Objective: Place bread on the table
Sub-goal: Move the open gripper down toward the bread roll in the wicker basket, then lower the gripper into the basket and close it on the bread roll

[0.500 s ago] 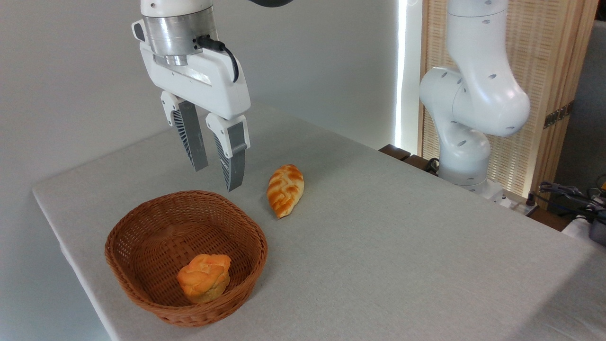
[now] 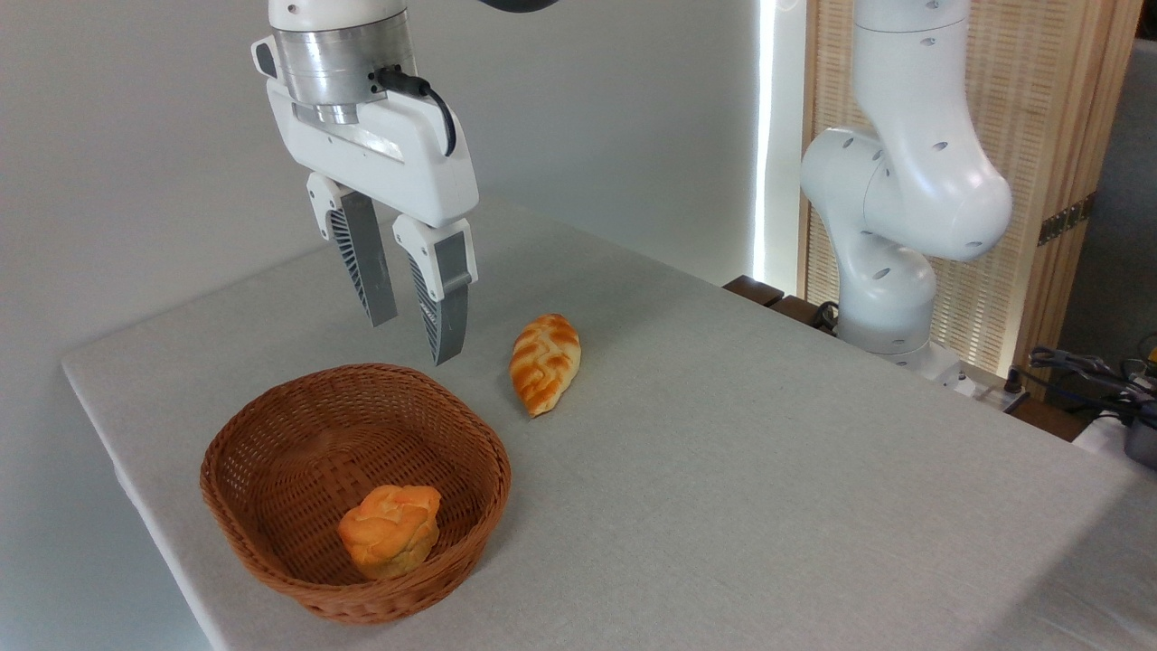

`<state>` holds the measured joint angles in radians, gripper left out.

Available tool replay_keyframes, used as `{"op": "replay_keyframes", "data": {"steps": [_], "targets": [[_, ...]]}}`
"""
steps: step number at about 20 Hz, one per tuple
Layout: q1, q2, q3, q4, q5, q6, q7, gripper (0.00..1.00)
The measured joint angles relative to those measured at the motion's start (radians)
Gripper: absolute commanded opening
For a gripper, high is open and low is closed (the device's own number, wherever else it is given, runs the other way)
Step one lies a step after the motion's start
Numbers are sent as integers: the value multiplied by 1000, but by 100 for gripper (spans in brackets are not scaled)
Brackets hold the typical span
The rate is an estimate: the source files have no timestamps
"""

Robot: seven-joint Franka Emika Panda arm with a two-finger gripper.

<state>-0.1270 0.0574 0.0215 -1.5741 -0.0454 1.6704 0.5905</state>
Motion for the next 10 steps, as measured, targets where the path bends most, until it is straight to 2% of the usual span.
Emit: {"op": "replay_keyframes", "data": {"steps": [4, 7, 10], "targets": [[2, 0, 3, 0, 0, 12, 0, 100], [5, 14, 17, -1, 0, 94, 0, 100], [5, 64, 23, -17, 0, 194, 0, 100]]}}
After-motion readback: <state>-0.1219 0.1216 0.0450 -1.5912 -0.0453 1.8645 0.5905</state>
